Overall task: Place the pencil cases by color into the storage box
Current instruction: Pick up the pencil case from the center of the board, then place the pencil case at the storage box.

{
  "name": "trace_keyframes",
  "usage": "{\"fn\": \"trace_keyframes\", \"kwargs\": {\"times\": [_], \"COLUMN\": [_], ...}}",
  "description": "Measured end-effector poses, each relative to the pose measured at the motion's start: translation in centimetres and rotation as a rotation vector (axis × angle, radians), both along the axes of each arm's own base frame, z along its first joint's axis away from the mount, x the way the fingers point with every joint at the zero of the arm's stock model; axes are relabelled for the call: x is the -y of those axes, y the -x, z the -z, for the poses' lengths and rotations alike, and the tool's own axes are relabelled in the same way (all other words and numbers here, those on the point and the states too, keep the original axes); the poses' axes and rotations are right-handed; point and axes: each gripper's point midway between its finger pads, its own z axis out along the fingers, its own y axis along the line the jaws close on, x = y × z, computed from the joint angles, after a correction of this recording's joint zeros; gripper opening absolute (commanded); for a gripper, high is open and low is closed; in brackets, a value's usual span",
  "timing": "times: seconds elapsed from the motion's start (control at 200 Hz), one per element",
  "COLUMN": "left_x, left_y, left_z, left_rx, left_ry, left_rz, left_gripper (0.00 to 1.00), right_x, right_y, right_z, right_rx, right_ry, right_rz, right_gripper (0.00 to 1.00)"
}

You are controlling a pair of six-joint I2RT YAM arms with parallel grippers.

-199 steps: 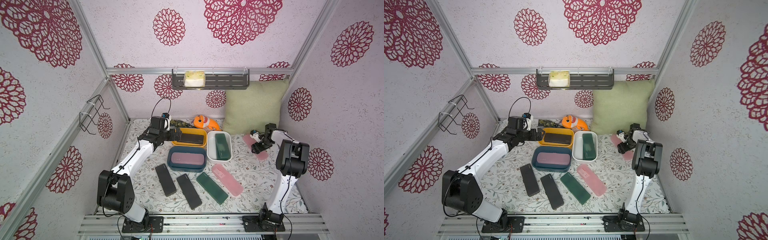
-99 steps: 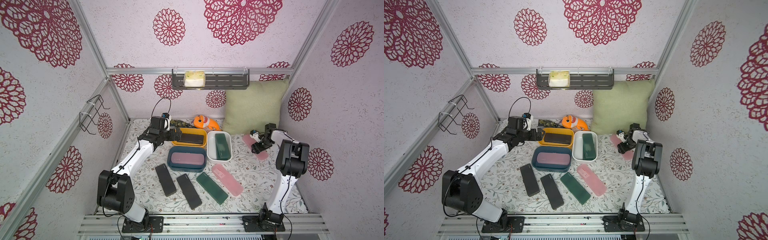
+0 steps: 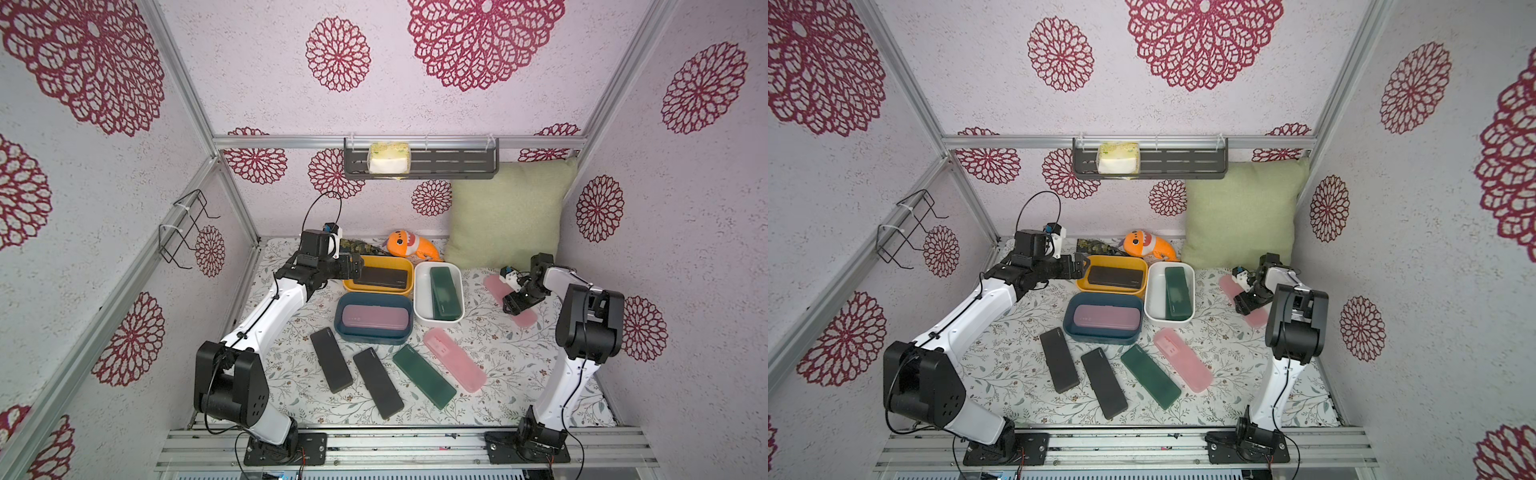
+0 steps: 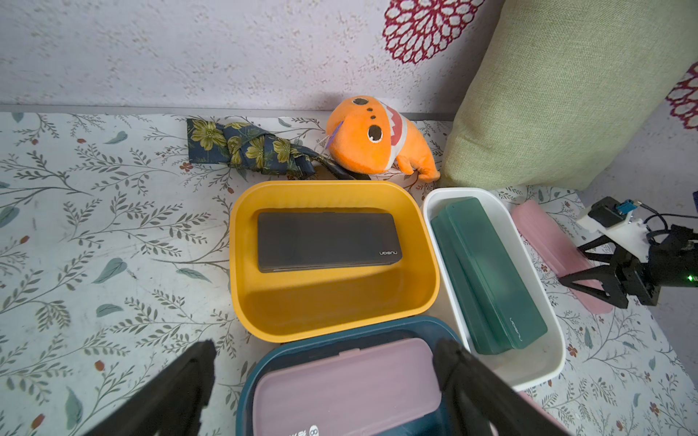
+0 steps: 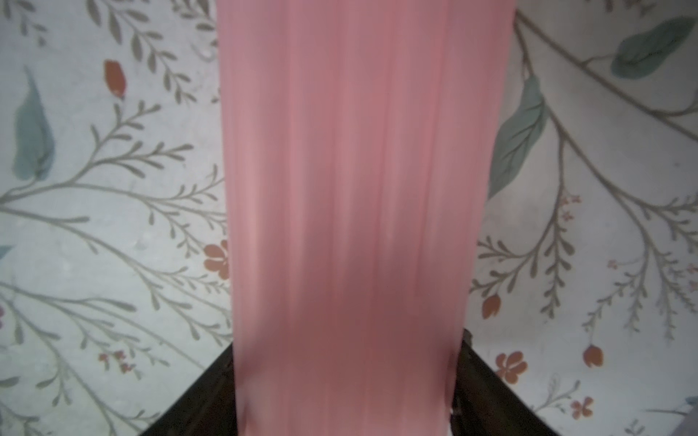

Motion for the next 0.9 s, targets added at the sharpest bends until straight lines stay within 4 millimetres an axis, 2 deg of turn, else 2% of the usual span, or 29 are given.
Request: {"fn": "trace_keyframes", "kwargs": {"times": [0.21,0.495,0.66,0.901], "left_x": [-0.1,-0.5,-1.1,-2.2], "left_y": [-0.1,-0.1,-0.1,-0.1], "left_z": [-0.3,-0.7,-1.6,-2.2], "left_rx": [0.006,0.011,0.024,0.031], "left_ry": [0.006,0.016,0.031,0.048], "left_rz": [0.000,-0.016,-0.043,-0.082], "left_gripper": [0.97,0.97,0.97,0.97], "right_x": [-0.3,-0.9,-2.4,-5.7], "right_y": [1.6,1.2,0.9,0.2], "right_z": [-1.4,-7.0,-9.0,-9.6], "right_rx": [0.003,0.136,0.190,0.220], "right_ry": [0.001,0.027,0.025,0.006], "right_rz": [0.000,-0.016,-0.049,-0.102], "right_gripper": [0.47,0.47,0.47,0.46]}}
